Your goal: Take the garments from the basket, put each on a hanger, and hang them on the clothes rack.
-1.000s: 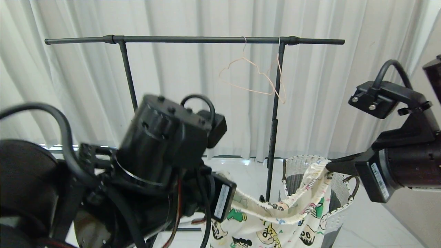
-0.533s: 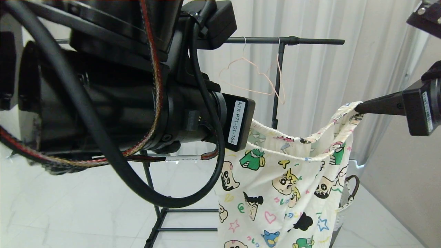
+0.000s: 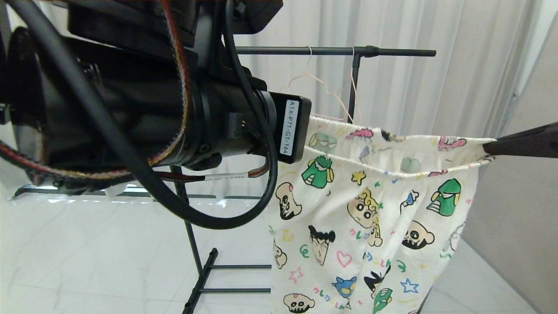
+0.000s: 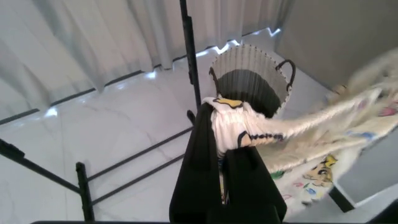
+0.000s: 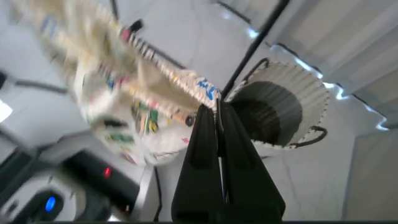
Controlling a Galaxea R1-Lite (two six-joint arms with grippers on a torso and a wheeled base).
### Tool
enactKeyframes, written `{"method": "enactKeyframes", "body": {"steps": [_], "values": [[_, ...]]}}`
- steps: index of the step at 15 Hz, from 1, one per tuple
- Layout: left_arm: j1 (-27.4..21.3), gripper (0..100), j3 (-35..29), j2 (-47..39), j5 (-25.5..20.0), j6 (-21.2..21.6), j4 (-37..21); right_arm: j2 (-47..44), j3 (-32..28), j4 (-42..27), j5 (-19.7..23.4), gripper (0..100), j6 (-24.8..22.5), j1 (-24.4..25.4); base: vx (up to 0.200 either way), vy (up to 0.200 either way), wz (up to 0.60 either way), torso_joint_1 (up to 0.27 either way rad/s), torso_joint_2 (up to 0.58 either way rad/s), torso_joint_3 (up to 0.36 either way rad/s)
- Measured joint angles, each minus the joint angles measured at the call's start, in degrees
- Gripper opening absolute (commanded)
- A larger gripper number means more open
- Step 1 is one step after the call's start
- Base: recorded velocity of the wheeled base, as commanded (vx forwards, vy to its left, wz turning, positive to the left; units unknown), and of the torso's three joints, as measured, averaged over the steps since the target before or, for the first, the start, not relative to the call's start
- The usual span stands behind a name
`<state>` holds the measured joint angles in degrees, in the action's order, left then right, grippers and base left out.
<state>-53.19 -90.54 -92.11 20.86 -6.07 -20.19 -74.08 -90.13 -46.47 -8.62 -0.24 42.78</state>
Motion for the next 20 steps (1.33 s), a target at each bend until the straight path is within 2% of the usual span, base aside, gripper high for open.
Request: {"method": "enactKeyframes", "body": {"steps": [3, 7, 9, 11, 13, 14, 15, 18, 20], "values": [[0.6, 0, 0.3, 2.0, -0.2, 0.4, 0.4, 4.5, 0.3, -6.1, 0.4, 0, 0.1, 7.5, 0.0, 0.0, 0.0, 0.0, 0.0, 0.0], [-0.2, 0, 0.5, 3.4, -3.4, 0.5, 1.1, 6.2, 1.0, -7.5, 0.5, 0, 0.4, 17.3, 0.0, 0.0, 0.0, 0.0, 0.0, 0.0], [-0.2, 0, 2.0, 4.5, -6.3, 2.1, 1.1, 5.9, 1.0, -7.5, 0.4, 0, 0.4, 19.1, 0.0, 0.0, 0.0, 0.0, 0.0, 0.0], [-0.3, 0, 4.9, 6.2, -7.3, 3.2, 0.2, 5.4, 0.9, -6.7, 0.1, 0, 0.4, 19.0, 0.0, 0.0, 0.0, 0.0, 0.0, 0.0], [-0.8, 0, 9.1, 10.2, -7.4, 2.9, -4.8, 3.9, 0.4, -1.4, 0.1, 0, 0.3, 15.9, 0.0, 0.0, 0.0, 0.0, 0.0, 0.0], [-1.7, 0, 11.0, 12.5, -7.4, 1.7, -6.7, 2.7, 0.1, 1.8, 0.1, 0, 0.3, 14.8, 0.0, 0.0, 0.0, 0.0, 0.0, 0.0], [-3.5, 0, 13.0, 15.1, -7.5, -1.3, -8.1, 1.0, -0.4, 4.4, 0.3, 0, 0.2, 13.8, 0.0, 0.0, 0.0, 0.0, 0.0, 0.0], [-11.4, 0, 15.1, 19.7, -7.5, -12.2, -9.2, -4.9, -4.1, 9.8, 0.8, 0, 0.2, 12.8, 0.0, 0.0, 0.0, 0.0, 0.0, 0.0], [-15.4, 0, 15.9, 21.7, -7.4, -14.5, -9.7, -9.2, -8.6, 11.1, 1.2, 0, 0.1, 12.7, 0.0, 0.0, 0.0, 0.0, 0.0, 0.0]]}}
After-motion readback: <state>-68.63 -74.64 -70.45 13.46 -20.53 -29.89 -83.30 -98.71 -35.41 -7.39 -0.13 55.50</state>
